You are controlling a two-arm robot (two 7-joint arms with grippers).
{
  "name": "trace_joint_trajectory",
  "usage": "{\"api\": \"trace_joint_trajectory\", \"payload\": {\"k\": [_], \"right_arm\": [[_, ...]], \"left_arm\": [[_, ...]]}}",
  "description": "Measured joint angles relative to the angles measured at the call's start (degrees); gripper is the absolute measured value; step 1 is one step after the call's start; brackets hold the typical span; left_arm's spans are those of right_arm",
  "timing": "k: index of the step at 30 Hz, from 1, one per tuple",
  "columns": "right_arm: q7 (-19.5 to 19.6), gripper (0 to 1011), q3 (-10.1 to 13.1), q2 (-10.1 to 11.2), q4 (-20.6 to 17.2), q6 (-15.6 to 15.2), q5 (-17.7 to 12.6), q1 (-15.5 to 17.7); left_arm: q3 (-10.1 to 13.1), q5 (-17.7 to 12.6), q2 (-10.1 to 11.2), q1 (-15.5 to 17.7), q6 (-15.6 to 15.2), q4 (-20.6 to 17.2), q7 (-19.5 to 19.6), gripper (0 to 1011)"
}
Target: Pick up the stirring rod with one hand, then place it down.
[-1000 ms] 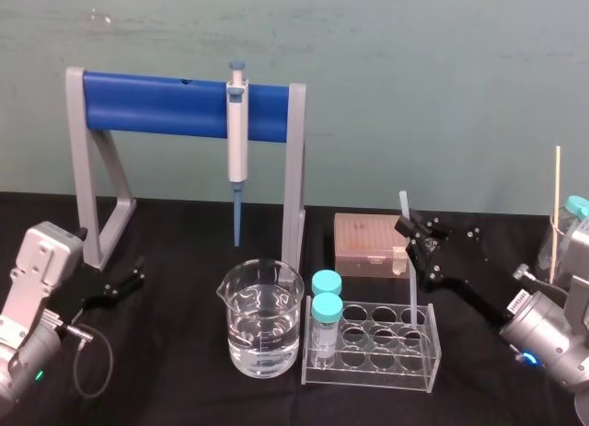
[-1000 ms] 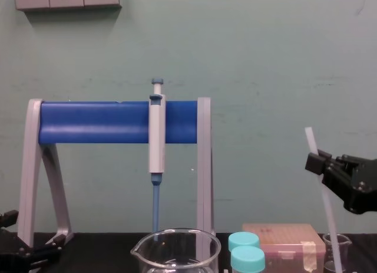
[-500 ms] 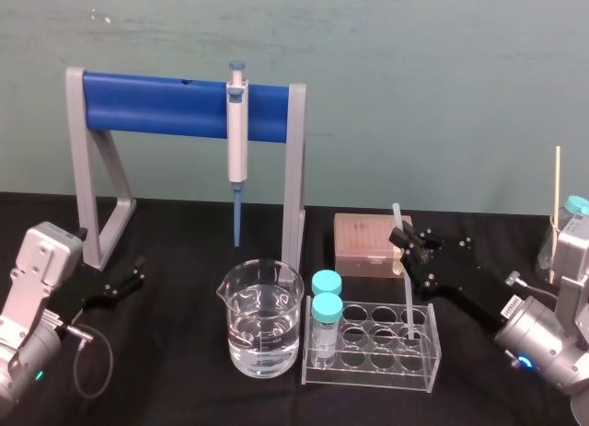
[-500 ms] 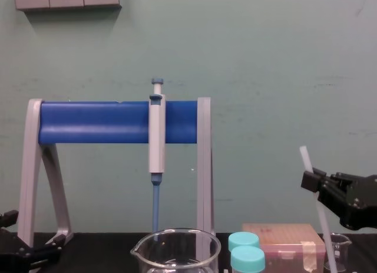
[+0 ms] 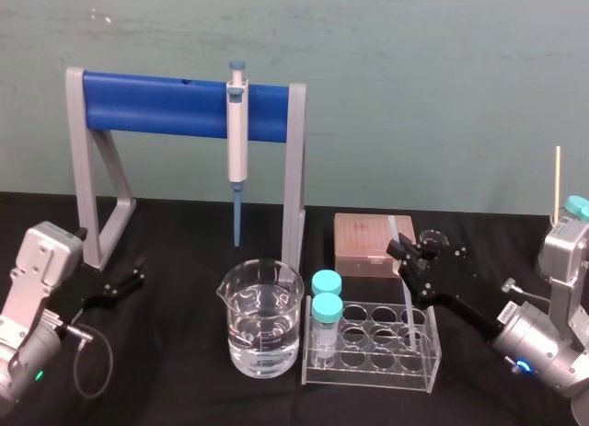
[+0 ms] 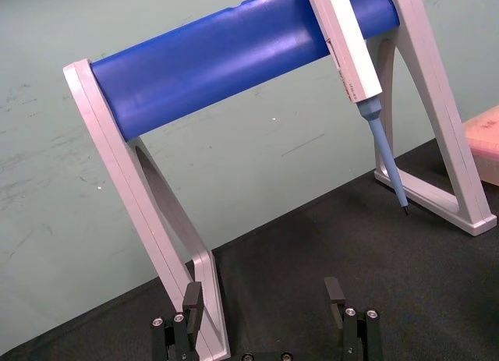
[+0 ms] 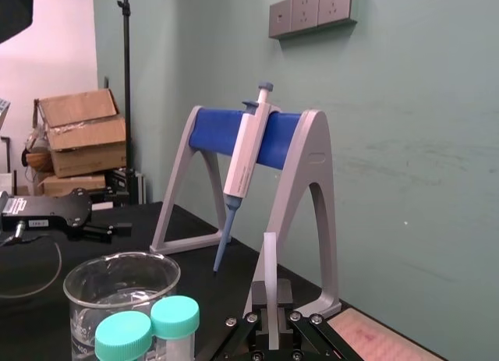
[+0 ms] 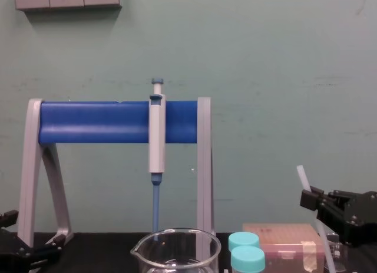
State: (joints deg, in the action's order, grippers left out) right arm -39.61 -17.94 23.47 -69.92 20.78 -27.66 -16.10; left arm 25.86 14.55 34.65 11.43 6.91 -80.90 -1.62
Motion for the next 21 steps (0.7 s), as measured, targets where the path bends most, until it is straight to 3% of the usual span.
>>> {"api": "trace_joint_trajectory", "payload": {"k": [21], "right_arm": [[0.14,62,-0.03,0.05,-0.01,-0.19,0.19,-0.03]], "left_arm": [[0.00,0.00,0.00,0.00,0.00,0.00,0.00,1001]]}}
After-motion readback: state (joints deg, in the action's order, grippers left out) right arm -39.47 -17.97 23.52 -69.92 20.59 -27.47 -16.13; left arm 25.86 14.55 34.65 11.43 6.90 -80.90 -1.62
